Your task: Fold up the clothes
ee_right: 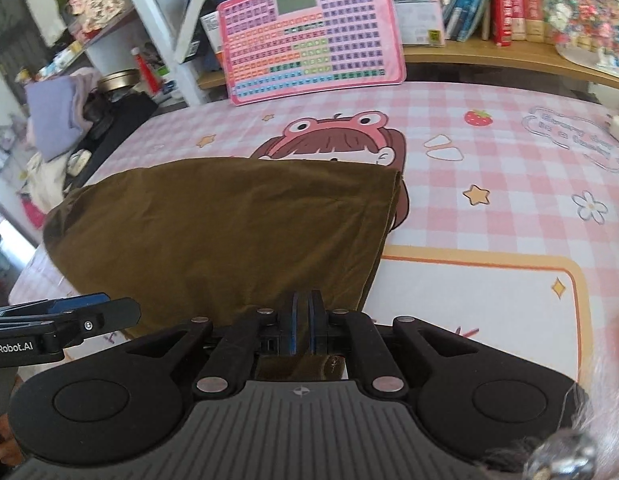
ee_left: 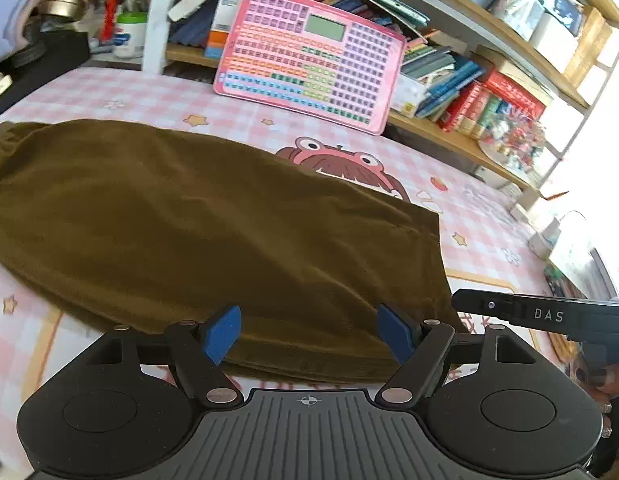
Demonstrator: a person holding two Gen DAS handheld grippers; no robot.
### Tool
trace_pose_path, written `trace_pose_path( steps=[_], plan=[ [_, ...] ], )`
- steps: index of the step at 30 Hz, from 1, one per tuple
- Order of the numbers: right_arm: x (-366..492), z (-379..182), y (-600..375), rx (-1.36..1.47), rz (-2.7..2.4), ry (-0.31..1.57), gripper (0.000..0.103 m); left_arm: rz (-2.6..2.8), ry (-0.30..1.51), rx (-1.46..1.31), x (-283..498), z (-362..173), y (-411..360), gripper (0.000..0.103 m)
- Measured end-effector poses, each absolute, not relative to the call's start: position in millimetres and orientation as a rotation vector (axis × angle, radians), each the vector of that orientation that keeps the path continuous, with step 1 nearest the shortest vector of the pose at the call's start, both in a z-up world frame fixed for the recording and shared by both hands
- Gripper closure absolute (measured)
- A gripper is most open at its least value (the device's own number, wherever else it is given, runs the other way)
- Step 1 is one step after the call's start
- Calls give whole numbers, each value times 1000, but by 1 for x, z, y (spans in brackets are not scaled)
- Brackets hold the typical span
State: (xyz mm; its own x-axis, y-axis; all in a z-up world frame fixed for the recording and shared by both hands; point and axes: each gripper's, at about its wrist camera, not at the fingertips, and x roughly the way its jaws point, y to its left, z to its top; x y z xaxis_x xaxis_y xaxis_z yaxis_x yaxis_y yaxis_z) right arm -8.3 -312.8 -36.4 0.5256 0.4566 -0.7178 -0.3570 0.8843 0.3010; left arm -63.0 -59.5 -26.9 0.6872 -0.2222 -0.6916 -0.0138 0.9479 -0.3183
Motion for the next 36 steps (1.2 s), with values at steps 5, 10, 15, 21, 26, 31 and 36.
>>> trace_pose_path(
  steps=[5, 10, 15, 21, 26, 31, 36],
  plan=[
    [-27, -31, -291, 137, 299, 864, 75, -191, 799, -286, -62, -23, -21, 26],
    [-55, -31, -265, 133, 106, 843, 66, -215, 784, -328, -66, -22, 33, 26],
    [-76, -38, -229, 125, 47, 861, 54, -206, 800, -426, -69, -28, 89, 26],
    [-95, -37, -182, 81, 23, 864, 34, -166, 829, -580, -70, -42, 137, 26],
    [-97, -36, -160, 36, 13, 873, 26, -133, 848, -706, -72, -55, 169, 26],
    [-93, -33, -144, -8, 17, 871, 20, -80, 843, -815, -77, -64, 197, 26],
    [-83, -35, -126, -57, 44, 856, 20, -1, 814, -934, -82, -71, 227, 27]
  ],
)
